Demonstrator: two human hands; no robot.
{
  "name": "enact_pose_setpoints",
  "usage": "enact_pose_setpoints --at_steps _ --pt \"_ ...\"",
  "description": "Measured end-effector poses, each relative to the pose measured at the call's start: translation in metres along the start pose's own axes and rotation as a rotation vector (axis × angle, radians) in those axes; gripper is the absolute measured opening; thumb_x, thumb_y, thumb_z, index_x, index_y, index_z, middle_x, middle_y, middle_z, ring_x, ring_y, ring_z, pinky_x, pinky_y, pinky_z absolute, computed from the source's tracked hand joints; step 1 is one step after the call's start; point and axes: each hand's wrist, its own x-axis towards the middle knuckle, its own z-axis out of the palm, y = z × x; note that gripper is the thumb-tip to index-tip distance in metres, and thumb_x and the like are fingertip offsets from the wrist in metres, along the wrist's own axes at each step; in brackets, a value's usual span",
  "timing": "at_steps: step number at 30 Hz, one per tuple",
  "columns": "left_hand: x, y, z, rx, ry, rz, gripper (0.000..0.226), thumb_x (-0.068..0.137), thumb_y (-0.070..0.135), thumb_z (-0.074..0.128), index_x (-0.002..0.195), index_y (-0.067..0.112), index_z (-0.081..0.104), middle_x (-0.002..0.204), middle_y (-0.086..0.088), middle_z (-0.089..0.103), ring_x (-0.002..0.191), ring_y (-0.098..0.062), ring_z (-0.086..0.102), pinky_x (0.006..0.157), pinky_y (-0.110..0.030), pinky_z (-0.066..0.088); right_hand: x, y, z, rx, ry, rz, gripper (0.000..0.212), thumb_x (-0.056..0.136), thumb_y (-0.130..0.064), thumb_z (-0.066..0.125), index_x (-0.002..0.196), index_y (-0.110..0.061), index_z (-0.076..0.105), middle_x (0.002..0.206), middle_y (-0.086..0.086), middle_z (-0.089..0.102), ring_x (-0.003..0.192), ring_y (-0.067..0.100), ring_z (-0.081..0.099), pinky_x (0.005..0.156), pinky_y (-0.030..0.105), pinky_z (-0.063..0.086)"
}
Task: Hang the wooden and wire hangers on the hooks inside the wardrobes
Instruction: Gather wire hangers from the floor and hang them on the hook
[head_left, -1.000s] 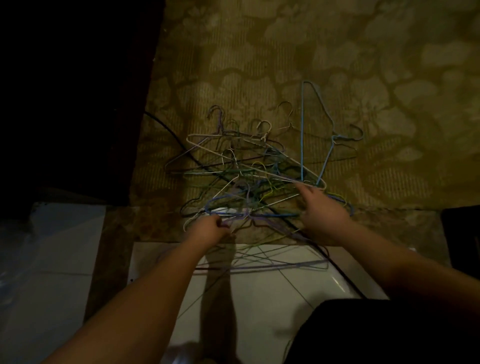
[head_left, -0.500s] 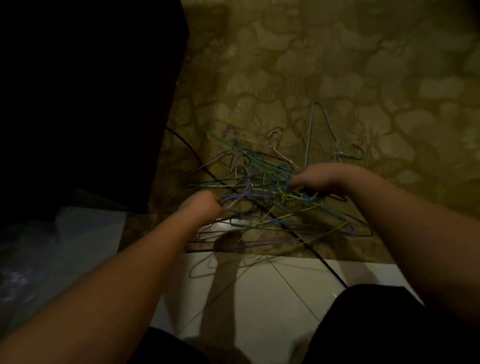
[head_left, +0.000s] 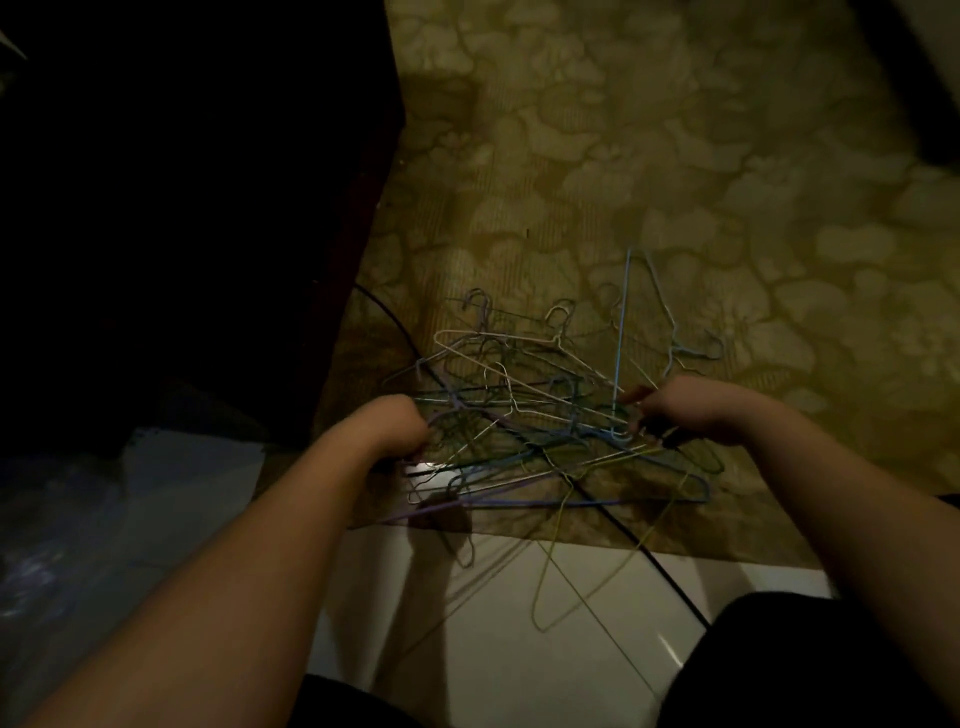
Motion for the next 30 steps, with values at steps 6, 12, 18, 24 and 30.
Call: enact_pose_setpoints --at_steps 6,12,18,24,30 --pt "0.004 -0.008 0.004 -0.144 0.079 0.028 0.015 0.093 0.024 0.062 0.089 0.011 0.069 0.076 -0.005 0.072 0.066 -0.022 0.067 0.069 -0.035 0.057 -0.008 0.000 -0.017 0.165 0.025 -0.085 0.034 0.093 -0.001 0.044 0.120 -0.016 0.059 0.106 0.019 0.070 0.067 0.015 0.060 0.063 0.031 0.041" --pt "0.005 -0.006 0.013 -0.260 0.129 0.028 0.008 0.097 0.014 0.057 0.100 0.012 0.064 0.081 -0.006 0.069 0.057 -0.019 0.066 0.049 -0.022 0.046 -0.018 -0.005 -0.024 0.294 0.056 -0.165 0.037 0.095 0.002 0.035 0.124 -0.008 0.055 0.102 0.013 0.071 0.067 0.017 0.062 0.048 0.026 0.046" --pt "0.007 -0.005 0.013 -0.089 0.288 0.018 0.020 0.093 0.023 0.057 0.109 0.020 0.069 0.093 -0.002 0.068 0.089 -0.022 0.064 0.078 -0.034 0.054 -0.016 0.003 -0.029 0.306 0.040 -0.109 0.031 0.098 -0.004 0.039 0.121 -0.006 0.059 0.091 0.012 0.070 0.064 0.018 0.059 0.057 0.032 0.045" --pt "0.007 -0.004 0.018 0.022 0.372 0.041 0.023 0.095 0.031 0.053 0.114 0.029 0.065 0.099 0.001 0.066 0.092 -0.023 0.063 0.069 -0.029 0.047 -0.022 0.006 -0.035 0.151 0.061 0.005 0.025 0.098 -0.027 0.050 0.107 -0.008 0.065 0.080 0.007 0.069 0.061 0.016 0.057 0.054 0.027 0.044" --pt "0.009 -0.006 0.020 0.002 0.333 0.071 0.025 0.096 0.030 0.053 0.118 0.028 0.065 0.098 0.000 0.064 0.094 -0.024 0.062 0.074 -0.031 0.050 -0.022 0.000 -0.033 0.138 0.084 0.053 0.028 0.099 -0.021 0.045 0.110 -0.002 0.062 0.083 0.013 0.068 0.059 0.018 0.057 0.051 0.024 0.045"
